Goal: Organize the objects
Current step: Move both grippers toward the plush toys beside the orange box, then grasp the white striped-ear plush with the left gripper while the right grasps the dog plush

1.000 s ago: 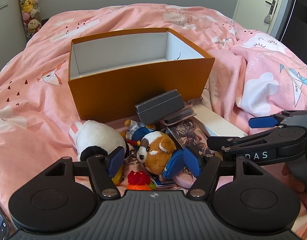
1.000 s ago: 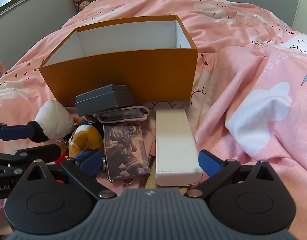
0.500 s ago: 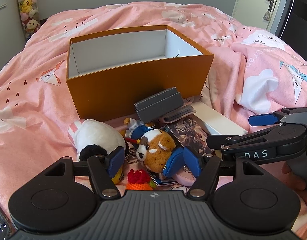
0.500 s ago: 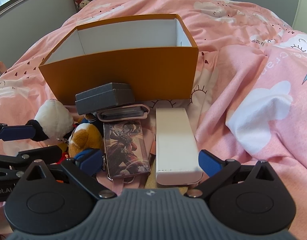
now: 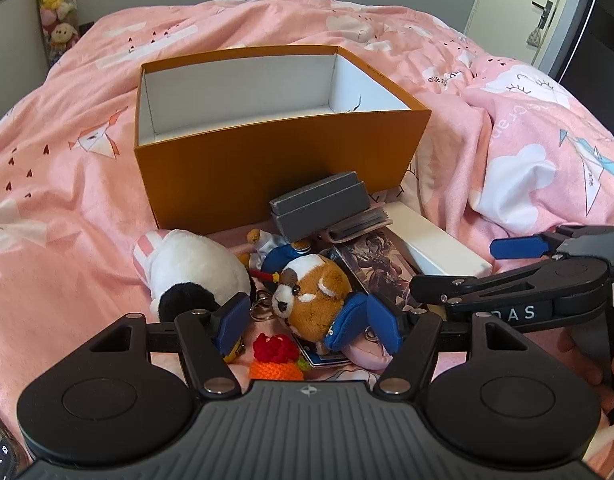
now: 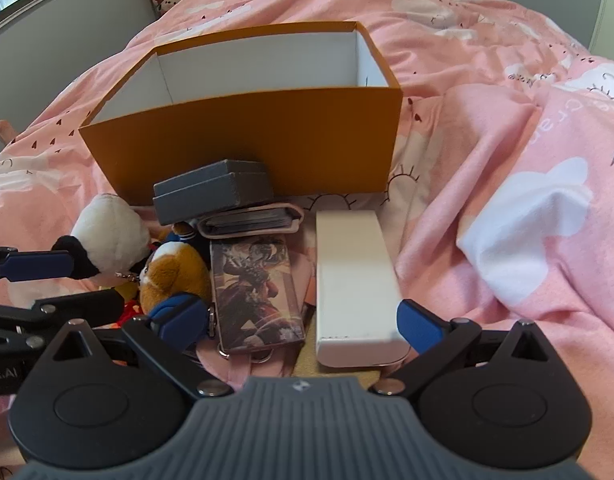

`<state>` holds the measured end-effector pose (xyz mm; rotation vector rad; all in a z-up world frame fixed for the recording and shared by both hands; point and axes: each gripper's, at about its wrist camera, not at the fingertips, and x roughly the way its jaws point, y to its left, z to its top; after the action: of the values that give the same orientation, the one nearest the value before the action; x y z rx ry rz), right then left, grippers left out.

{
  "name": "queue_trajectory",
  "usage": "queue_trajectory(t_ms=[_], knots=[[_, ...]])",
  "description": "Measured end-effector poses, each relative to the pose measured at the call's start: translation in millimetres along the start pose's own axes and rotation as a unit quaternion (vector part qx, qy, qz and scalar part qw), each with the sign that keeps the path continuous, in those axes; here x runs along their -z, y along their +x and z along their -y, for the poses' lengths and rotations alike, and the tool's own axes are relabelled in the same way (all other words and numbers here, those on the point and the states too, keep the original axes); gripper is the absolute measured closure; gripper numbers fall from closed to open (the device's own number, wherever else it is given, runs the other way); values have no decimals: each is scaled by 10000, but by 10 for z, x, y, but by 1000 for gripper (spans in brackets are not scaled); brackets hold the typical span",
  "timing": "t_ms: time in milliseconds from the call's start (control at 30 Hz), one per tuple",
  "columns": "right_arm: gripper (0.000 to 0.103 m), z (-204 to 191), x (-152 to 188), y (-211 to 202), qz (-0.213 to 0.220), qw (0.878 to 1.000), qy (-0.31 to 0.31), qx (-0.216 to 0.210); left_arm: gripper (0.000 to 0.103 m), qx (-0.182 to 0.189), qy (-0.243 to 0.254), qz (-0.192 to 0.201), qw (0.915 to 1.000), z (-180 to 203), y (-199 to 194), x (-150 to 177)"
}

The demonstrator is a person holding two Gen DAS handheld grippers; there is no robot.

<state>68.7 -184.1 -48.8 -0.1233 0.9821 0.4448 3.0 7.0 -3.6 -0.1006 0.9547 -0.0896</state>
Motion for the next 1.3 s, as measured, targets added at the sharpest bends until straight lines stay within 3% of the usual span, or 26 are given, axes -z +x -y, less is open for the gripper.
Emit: queue_trajectory(t_ms=[200,267,367,500,633,800,1033,1300], knots=[[4,-8,-108,4,-70,9996,-140,-255,26,139,-188,-134,9996,-185,-24,-115],[15,-30,-181,0,-103,9988,-245,-406,26,194,-314,-208,9991,-293,-38,-175],[23,-96,-315,23,-237,9963,-410,-722,26,75,-378,-259,9989,-452,-64,-295],[31,-267,-481,123,-505,9896,-665,-1169,26,-190,-509,-439,9976,-670,-1,-476],[36,-455,-593,267,-765,9822,-967,-1416,22,-23,-1023,-819,9914,-917,192,-562],[37,-616,-656,494,-1089,9759,-1341,-1334,21,105,-1605,-1271,9788,-1159,475,-538],[35,-704,-684,684,-1397,9647,-1733,-1405,18,387,-2168,-1597,9623,-1276,777,-435],[31,-911,-574,787,-1386,9549,-2300,-1270,15,228,-2164,-1668,9617,-1209,971,-404]])
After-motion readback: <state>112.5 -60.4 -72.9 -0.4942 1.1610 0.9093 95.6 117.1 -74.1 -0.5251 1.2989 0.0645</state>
